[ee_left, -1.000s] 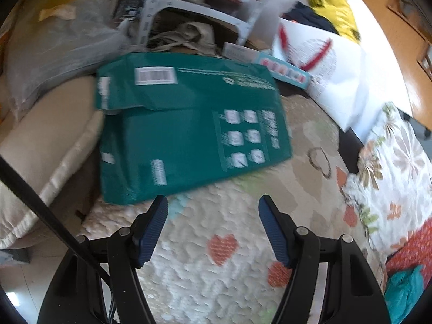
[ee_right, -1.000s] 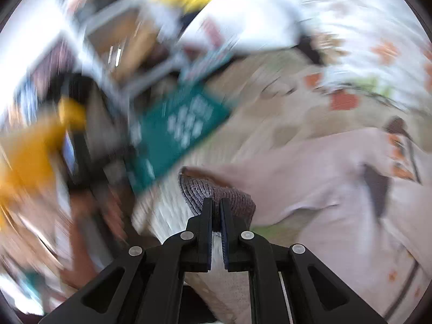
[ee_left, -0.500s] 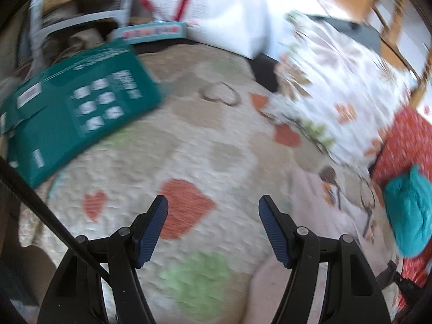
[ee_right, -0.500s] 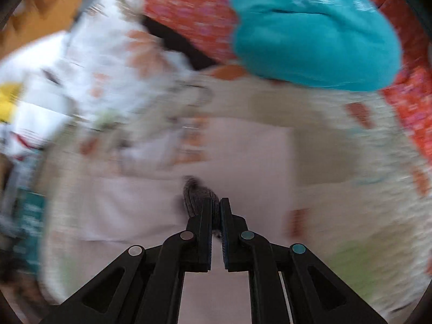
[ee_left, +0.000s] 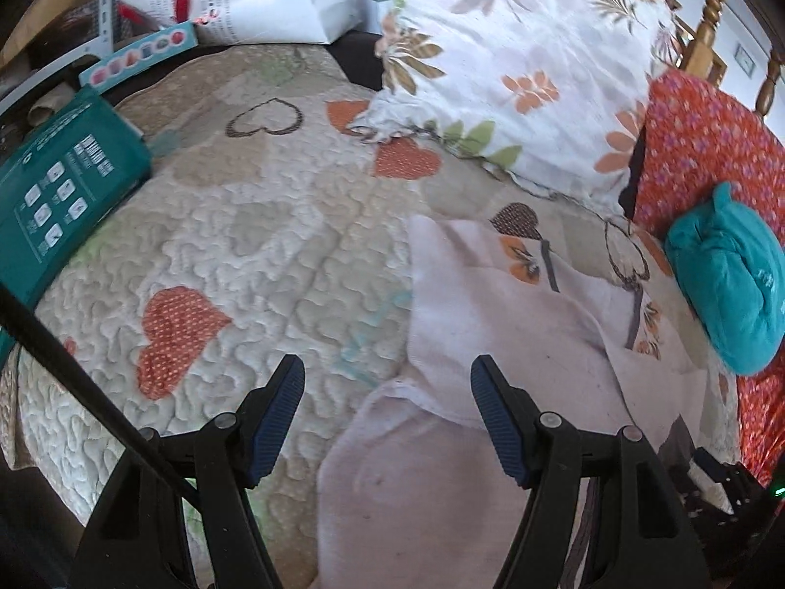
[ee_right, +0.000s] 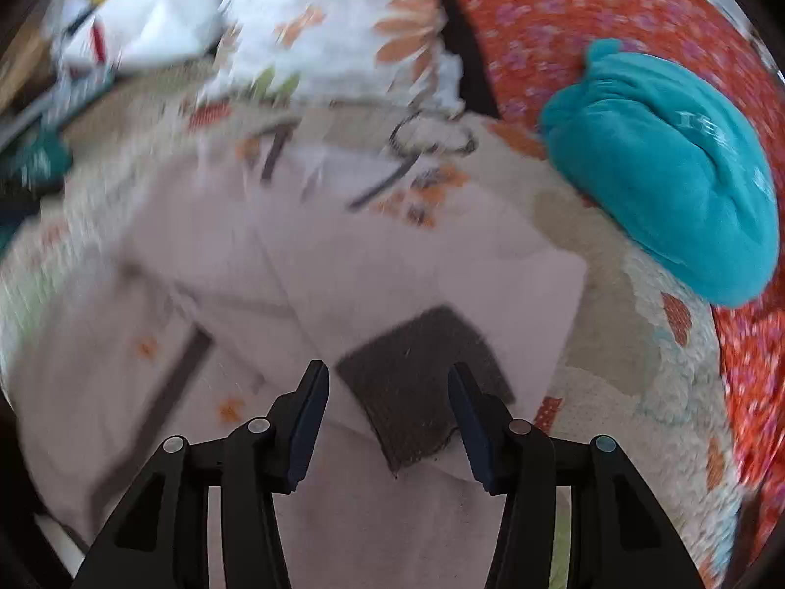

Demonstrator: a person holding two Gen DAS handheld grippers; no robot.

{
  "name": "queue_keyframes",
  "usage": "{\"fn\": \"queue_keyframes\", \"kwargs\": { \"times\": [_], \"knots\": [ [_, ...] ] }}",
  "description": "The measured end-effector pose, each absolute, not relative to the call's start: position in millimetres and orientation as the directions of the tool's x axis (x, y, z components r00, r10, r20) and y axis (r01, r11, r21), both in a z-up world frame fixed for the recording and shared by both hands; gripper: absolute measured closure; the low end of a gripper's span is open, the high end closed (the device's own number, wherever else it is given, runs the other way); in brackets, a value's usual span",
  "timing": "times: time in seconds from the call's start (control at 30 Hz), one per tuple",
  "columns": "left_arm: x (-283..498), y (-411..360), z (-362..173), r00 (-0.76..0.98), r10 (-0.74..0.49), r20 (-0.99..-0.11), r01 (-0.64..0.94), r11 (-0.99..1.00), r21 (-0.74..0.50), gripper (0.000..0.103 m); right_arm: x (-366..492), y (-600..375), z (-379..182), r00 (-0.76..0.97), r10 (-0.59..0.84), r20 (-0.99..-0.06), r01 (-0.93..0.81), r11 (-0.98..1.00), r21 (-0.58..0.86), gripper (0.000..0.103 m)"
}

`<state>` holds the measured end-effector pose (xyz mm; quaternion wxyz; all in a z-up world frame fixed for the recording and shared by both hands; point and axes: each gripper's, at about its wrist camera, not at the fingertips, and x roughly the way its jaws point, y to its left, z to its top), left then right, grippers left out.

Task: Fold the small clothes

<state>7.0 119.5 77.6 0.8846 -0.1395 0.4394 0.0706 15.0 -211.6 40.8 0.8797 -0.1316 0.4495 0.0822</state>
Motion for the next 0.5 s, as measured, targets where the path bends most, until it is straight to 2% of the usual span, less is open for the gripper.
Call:
{"fn": "queue_keyframes", "kwargs": {
  "times": [0.03, 0.07, 0.1, 0.27, 0.37, 0.4, 0.5],
  "knots": [
    [8.5, 116.6, 77.3, 0.603, 0.005, -0.798, -0.243, 0.954, -0.178, 0.034, 15.4, -212.3, 34.4, 0.578, 0.001, -0.816, -0.264, 0.946, -0.186, 0.049],
    [10.5, 114.0, 77.0, 0.602, 0.008, -0.798, -0.239, 0.956, -0.17, 0.034, 18.1, -213.8, 28.0, 0.568, -0.018, -0.823, -0.262, 0.944, -0.202, 0.075],
    [12.0, 112.0, 76.6, 0.601, 0.01, -0.799, -0.236, 0.957, -0.166, 0.034, 21.4, -217.9, 23.3, 0.549, -0.019, -0.836, -0.257, 0.948, -0.191, 0.095],
    [18.6, 110.2, 73.7, 0.59, 0.0, -0.808, -0.237, 0.956, -0.173, 0.034, 25.5, -260.1, 52.3, 0.543, 0.142, -0.828, -0.156, 0.986, 0.067, 0.098],
    [21.3, 110.2, 70.6, 0.579, -0.022, -0.815, -0.237, 0.952, -0.194, 0.034, 22.2, -277.8, 75.2, 0.488, 0.337, -0.805, -0.131, 0.94, 0.314, 0.099],
    [21.7, 109.9, 69.4, 0.575, -0.026, -0.818, -0.236, 0.952, -0.196, 0.034, 18.6, -287.8, 89.7, 0.467, 0.466, -0.751, -0.121, 0.875, 0.468, 0.099],
    [23.7, 107.8, 65.6, 0.562, -0.02, -0.827, -0.232, 0.956, -0.181, 0.034, 11.7, -302.4, 125.4, 0.477, 0.634, -0.609, -0.141, 0.739, 0.659, 0.099]
  ]
}}
